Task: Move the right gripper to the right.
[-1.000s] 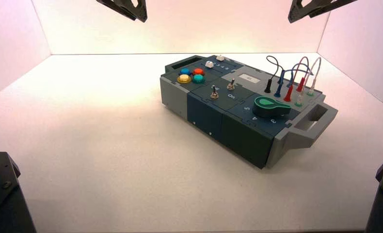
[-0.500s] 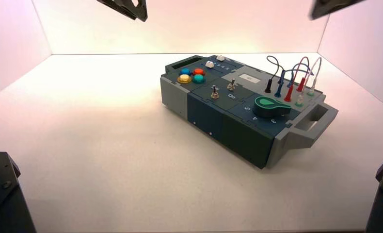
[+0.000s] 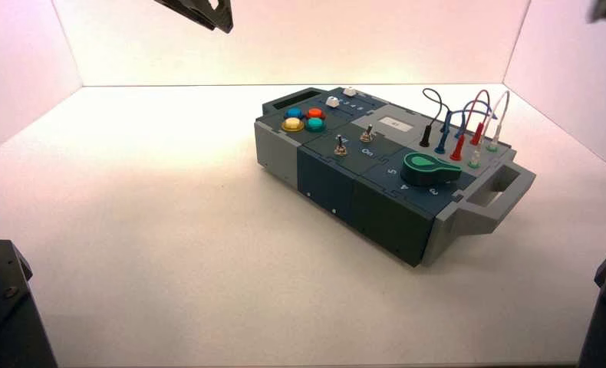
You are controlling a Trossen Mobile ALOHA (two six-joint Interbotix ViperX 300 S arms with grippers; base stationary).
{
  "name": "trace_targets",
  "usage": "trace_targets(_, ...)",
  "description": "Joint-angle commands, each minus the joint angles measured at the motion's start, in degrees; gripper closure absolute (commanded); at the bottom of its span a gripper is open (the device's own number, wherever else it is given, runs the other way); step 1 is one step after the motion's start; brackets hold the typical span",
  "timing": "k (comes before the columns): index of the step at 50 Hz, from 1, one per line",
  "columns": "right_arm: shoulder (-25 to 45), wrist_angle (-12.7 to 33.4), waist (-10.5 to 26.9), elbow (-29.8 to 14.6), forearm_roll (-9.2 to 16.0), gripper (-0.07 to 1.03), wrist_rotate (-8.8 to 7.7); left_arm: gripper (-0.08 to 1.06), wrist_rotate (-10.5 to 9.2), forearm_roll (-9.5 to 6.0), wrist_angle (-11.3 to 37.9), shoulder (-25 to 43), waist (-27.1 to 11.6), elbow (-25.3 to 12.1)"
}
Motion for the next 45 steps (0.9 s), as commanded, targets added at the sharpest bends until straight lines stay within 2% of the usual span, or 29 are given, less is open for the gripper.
trace_targets(1,-0.26,-0.26,-6.42,-1.58,0.0,0.75,0.26,0.59,0.35,0.09,-0.18,-0.97,0.0,-0.53)
trace_targets(15,-0.7,-0.18,-13.18,-2.02,-0.44,0.75,0.35,0.59,0.35,0.09,-0.18,-1.14,-0.09,-0.62)
trace_targets(28,-2.72,-2.11,-13.27,-0.7,-0.44,0.75,0.35,0.59,0.35,0.0,-0.18,-1.05,-0.18,-0.97)
trace_targets(45,-0.7,-2.72,-13.27,-0.62,-0.35,0.71,0.26,0.59,0.35,-0.26,0.0,-0.26,-1.58,-0.88)
